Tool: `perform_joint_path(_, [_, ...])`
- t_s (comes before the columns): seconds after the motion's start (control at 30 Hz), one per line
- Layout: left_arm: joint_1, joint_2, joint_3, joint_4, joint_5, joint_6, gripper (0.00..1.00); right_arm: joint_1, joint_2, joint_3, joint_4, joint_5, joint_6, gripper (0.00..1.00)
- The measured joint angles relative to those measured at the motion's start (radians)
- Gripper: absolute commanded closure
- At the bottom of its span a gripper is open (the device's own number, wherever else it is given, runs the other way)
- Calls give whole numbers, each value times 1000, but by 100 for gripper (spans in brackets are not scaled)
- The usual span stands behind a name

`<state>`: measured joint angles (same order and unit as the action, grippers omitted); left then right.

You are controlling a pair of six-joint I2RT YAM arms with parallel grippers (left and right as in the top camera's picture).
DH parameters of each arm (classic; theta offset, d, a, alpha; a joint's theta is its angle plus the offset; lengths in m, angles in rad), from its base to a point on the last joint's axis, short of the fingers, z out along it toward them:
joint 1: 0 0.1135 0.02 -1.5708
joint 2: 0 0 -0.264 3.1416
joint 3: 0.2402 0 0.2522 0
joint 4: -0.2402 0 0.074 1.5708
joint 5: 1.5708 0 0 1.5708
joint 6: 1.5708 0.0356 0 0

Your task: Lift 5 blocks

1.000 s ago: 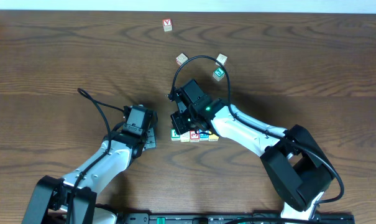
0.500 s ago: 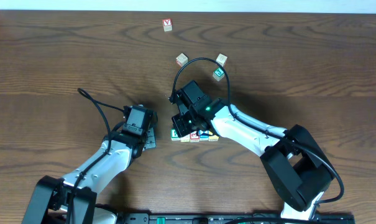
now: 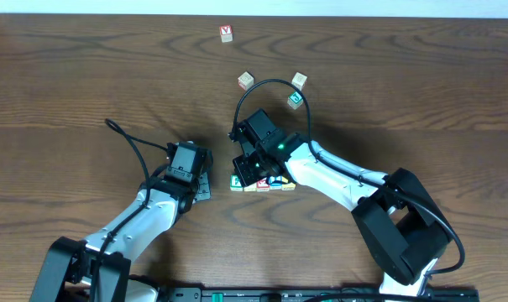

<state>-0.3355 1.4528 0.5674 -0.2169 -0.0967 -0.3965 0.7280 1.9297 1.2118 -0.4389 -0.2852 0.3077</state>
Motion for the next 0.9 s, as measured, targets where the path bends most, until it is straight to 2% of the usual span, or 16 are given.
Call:
perform_joint_path(0.27, [0,0,0,2,2,0,93,-3,0,0,40,15,0,99])
perform_joint_path(0.47, [0,0,-3,87,105,45,93,-62,0,0,35,31,0,99])
perform_joint_path(0.6, [0,0,-5,176,218,69,93,-200,-3,3,-65,41,1,99])
perform_joint_path(0.9, [0,0,-5,196,306,83,93,-393,-51,6,-344,54,4,99])
